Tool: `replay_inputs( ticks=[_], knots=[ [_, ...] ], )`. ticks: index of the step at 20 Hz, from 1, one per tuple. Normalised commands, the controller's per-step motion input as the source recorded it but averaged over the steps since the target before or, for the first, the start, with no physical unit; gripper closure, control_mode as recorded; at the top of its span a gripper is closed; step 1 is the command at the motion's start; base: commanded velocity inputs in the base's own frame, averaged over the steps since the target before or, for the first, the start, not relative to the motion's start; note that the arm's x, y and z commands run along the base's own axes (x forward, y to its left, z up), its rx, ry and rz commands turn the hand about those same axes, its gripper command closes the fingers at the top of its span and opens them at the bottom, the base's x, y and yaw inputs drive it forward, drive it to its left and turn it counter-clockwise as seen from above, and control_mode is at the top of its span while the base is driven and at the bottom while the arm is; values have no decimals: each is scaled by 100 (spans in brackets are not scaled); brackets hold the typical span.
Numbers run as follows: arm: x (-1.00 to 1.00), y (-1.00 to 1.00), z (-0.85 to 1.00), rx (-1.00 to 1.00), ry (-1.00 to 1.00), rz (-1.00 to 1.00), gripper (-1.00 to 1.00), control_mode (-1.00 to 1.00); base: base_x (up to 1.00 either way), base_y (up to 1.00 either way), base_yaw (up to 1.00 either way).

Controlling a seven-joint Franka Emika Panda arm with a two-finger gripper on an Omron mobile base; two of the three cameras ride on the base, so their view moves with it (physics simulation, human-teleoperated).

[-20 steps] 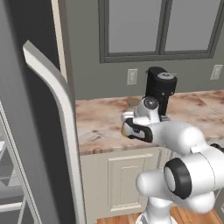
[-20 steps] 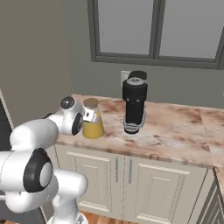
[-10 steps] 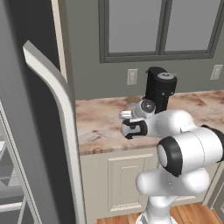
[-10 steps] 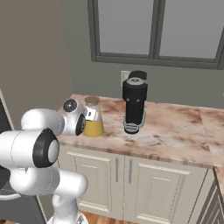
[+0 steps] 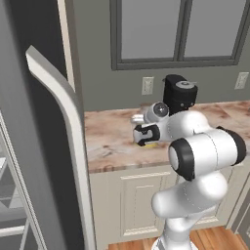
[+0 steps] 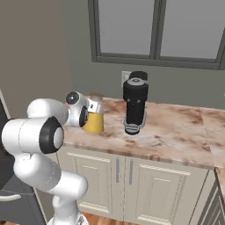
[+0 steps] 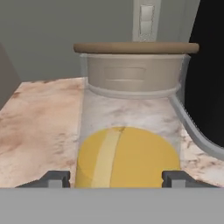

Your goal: Move the orange and radish from the second highest shelf to the top shelf to make space. Then, place the pitcher from the counter on the cleared second highest shelf.

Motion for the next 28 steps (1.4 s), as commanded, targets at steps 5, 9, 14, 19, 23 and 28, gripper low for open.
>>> replay_inputs(
  ticks=[5,9,14,19,23,28],
  knots=[
    [0,0,-2,0,-1,0,100,-100,0,0,0],
    [4,0,-8,0,-1,1,100,-100,0,0,0],
    [-10,-25,24,5,-6,10,100,-100,0,0,0],
    [-45,-59,80,7,-9,18,100,-100,0,0,0],
    [-65,-62,94,3,-7,15,100,-100,0,0,0],
    [-75,-65,81,0,-10,11,100,-100,0,0,0]
  ],
)
